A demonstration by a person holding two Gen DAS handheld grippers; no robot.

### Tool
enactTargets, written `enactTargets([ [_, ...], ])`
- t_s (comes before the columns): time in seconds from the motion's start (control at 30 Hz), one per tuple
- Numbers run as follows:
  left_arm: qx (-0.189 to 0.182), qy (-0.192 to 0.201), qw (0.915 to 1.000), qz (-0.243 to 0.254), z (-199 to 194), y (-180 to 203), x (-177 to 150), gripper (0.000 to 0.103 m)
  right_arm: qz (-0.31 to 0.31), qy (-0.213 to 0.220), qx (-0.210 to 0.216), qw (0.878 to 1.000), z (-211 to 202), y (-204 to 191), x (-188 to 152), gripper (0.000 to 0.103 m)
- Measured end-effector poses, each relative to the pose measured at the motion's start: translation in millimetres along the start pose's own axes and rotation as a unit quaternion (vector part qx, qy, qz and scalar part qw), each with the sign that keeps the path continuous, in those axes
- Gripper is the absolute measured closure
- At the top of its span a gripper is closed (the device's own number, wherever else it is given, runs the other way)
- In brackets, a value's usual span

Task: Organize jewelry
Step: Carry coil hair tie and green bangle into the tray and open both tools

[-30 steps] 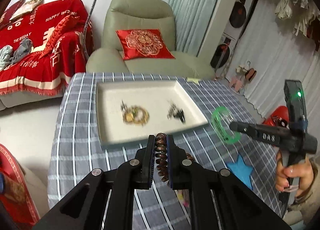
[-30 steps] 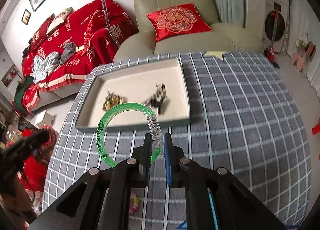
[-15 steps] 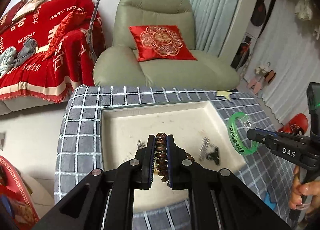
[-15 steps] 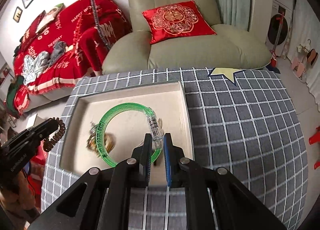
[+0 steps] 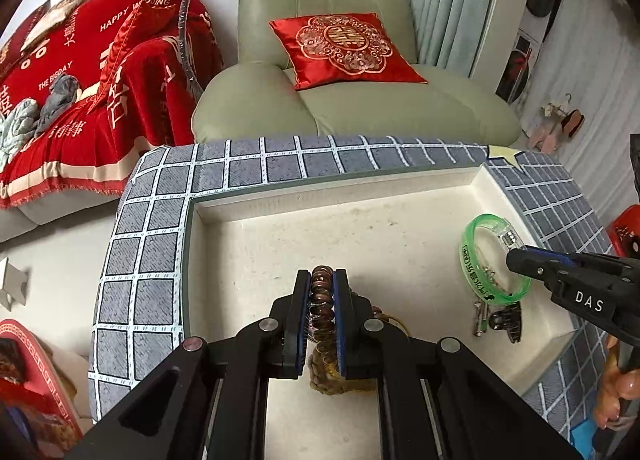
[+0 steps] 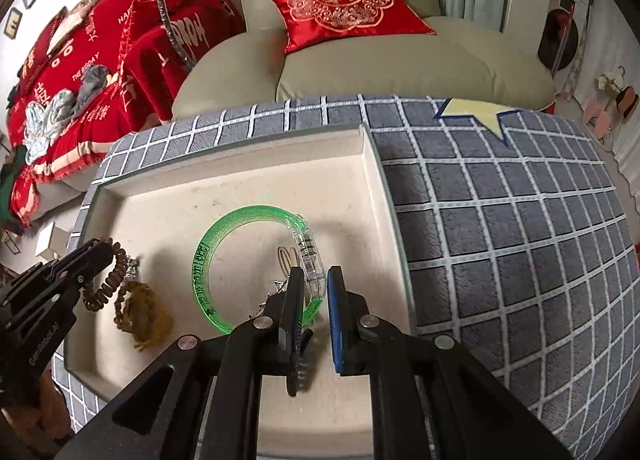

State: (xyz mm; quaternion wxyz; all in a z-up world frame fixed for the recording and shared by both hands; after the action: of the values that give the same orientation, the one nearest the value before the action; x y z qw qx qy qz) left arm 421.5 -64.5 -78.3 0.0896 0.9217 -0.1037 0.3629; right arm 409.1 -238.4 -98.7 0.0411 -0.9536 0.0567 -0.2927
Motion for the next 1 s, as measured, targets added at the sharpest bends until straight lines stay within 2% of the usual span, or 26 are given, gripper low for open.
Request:
enactTargets([
  [0.23,0.017,-0.007,0.9997,0.013,6.0,3.0,-5.0,0.076,0.004,-0.009,0.004,1.0,10.9,-0.8,-3.1,0.089],
  [0.33,0.02,-0.011,0.9997,0.011,8.5,3.5,-6.9,0.076,0.0,-0.01,0.005,1.0,11.4,-2.6,-2.9,0.085],
  [0.37,0.02,-0.011,0.9997,0.011,9.2,3.6,-7.5,0.076,-0.002,-0.012,0.003,1.0,11.8,-2.7,-3.2,0.078],
  [0.4,0.022,-0.013,0.9996,0.011,9.7,3.9,-8.2,0.076,-0.002,-0.013,0.003,1.0,12.2,-2.4,-3.9,0.067],
  [0.47,0.023,-0.012,0.9996,0.013,9.9,4.7,-9.4,0.076,0.003,-0.01,0.008,1.0,11.6,-2.1,-3.9,0.057],
  [0.6,0.027,-0.012,0.9994,0.019,10.3,6.2,-10.3,0.076,0.015,-0.005,0.023,1.0,5.7,-1.0,-5.0,0.055],
  [0.63,0.027,-0.012,0.9994,0.02,10.2,6.6,-10.4,0.076,0.021,-0.003,0.03,0.999,2.4,-1.0,-5.1,0.052],
  [0.7,0.028,-0.01,0.9994,0.019,9.2,7.1,-10.6,0.076,0.029,0.004,0.041,0.999,-4.6,-1.2,-4.5,0.042],
  [1.0,0.043,-0.001,0.9988,0.024,1.5,10.7,-10.7,0.076,0.044,0.031,0.058,0.997,-34.2,-3.9,-9.7,0.037],
])
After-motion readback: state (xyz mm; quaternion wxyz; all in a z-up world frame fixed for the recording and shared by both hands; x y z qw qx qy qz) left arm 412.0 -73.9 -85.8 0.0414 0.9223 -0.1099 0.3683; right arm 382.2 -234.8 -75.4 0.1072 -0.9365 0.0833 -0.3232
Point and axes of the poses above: each gripper's, at about its wrist camera, not at the fingertips, and z roughly the way its jaws point, y to its right, x to its top, the point moved 7 cm from there along z, roughly the way its jaws point, and after that the axes turned 6 degrees about y, right-handed, at the moved point
